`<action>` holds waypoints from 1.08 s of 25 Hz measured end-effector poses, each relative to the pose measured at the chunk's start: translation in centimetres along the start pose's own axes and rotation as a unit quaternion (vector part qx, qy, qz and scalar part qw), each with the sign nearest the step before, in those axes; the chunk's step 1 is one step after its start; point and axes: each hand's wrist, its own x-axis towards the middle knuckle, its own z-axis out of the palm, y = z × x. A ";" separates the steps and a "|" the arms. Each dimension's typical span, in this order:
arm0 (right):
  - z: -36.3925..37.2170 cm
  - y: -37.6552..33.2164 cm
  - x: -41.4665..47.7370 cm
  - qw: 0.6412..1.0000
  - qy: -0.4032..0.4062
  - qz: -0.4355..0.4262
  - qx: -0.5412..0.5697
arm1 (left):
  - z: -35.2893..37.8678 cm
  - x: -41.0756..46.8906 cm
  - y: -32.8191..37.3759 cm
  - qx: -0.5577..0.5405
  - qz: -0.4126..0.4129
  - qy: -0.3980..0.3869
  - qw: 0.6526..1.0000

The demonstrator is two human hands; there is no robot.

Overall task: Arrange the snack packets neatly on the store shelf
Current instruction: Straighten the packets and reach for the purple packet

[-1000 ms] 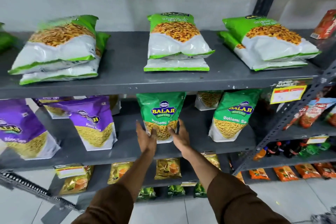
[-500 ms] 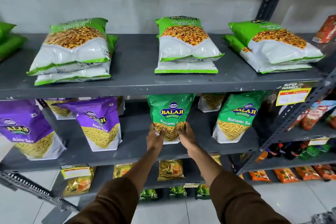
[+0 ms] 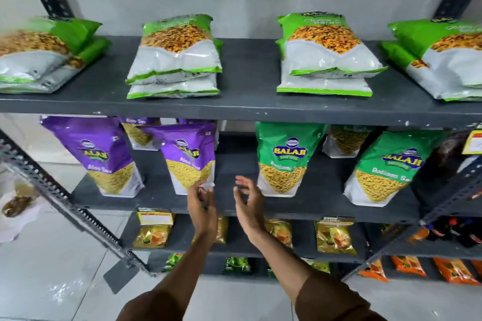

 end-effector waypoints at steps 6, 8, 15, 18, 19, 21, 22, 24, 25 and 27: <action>6.7 -2.1 2.6 0.989 -0.076 0.129 -0.012 | -4.4 7.2 -0.3 0.077 -0.041 0.051 0.995; 8.5 -2.4 2.9 0.988 -0.072 0.140 0.000 | -5.8 9.6 -1.0 0.091 -0.066 -0.010 0.994; 12.7 -3.1 2.4 0.989 -0.010 0.148 0.022 | -8.8 13.3 -3.2 0.036 -0.119 -0.203 0.971; 13.3 -3.3 1.9 0.989 -0.012 0.145 0.013 | -10.0 12.9 -3.3 0.071 -0.092 -0.214 0.970; 13.4 -3.2 1.8 0.990 -0.015 0.143 0.007 | -10.2 13.0 -3.6 0.080 -0.079 -0.224 0.968; 13.6 -3.1 1.0 0.988 -0.020 0.151 0.000 | -10.8 13.0 -3.7 0.077 -0.082 -0.244 0.963; 13.5 -3.4 0.7 0.988 -0.022 0.156 -0.004 | -11.0 13.1 -3.3 0.078 -0.088 -0.251 0.961; 13.2 -3.6 0.7 0.986 -0.033 0.163 -0.015 | -11.3 13.6 -3.0 0.078 -0.096 -0.273 0.954; 12.9 -3.6 0.9 0.985 -0.046 0.165 -0.019 | -11.4 14.0 -2.9 0.075 -0.100 -0.288 0.950; 12.6 -4.1 0.6 0.981 -0.076 0.173 -0.032 | -11.7 14.3 -2.5 0.084 -0.108 -0.308 0.942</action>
